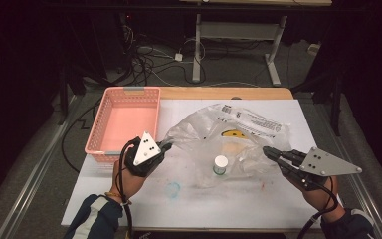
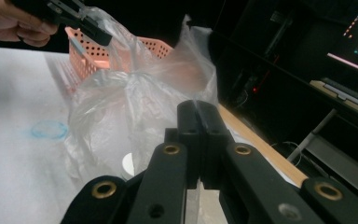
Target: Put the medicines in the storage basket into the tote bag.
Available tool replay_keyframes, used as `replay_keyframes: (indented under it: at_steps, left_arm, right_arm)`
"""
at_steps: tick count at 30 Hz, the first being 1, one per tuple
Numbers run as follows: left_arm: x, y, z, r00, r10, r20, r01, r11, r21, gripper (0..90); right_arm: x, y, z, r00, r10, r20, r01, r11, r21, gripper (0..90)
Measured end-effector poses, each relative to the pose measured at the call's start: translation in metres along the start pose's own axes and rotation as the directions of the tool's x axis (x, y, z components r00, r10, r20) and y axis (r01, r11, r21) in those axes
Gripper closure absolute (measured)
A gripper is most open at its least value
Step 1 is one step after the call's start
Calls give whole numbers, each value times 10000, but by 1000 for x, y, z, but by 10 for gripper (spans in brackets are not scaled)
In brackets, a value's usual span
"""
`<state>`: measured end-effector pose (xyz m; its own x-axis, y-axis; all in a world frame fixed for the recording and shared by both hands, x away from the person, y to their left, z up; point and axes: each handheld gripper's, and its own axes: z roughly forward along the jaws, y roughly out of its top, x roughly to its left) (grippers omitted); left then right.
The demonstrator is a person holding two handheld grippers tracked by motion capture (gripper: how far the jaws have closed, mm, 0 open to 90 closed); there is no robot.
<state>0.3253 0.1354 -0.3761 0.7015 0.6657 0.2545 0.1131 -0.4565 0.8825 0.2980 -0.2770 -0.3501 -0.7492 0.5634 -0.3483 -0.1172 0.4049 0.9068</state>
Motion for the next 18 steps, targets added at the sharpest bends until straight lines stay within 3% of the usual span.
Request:
replay_keyframes:
  at_steps: [13,18]
  left_arm:
    - [-10,24,-36,9984,548,-152,-561,9938,-962,860]
    - [-3,28,-48,9981,457,-404,-498,9930,-1071,859]
  right_arm:
    - [5,21,-3,9995,-316,-58,312,9978,-577,900]
    - [1,27,-8,9992,-326,229,344,9963,-791,900]
